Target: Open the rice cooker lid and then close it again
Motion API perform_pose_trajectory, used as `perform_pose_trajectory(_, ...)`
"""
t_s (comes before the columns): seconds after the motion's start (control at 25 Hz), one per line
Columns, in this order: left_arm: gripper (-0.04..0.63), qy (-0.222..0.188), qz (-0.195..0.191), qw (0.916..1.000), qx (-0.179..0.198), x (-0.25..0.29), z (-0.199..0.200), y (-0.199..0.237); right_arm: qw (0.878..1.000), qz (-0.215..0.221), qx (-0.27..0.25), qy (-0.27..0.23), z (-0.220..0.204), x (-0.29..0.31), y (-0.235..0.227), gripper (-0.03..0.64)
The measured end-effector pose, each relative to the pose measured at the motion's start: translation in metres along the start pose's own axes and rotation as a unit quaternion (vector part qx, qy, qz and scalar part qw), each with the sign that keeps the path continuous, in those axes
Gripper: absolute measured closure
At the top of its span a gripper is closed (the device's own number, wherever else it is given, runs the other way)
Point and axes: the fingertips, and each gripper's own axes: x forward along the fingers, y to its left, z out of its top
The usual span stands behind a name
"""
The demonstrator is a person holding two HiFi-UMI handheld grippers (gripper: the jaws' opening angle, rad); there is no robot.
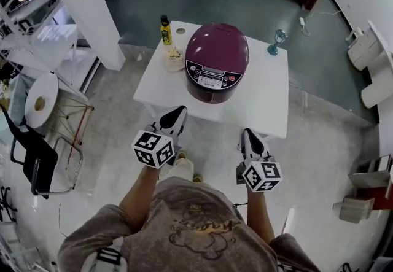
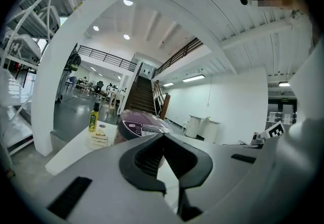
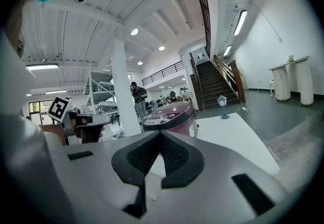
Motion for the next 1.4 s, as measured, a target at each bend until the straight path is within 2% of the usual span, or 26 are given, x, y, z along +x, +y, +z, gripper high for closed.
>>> perform_pose_trajectory(0.8, 0.574, -0.002, -0.02, 0.9998, -0.001, 0.123, 0.04, 0.057, 1.0, -0.005, -0.016, 0.005, 0.048, 0.116, -0.057, 0.614)
perform_pose_trajectory(1.4, 0.574, 0.02, -0.071, 0.9973, -0.003, 0.2, 0.065, 0.086, 0.999, -0.04, -0.025, -0.006, 0.089, 0.195, -0.081, 0.615)
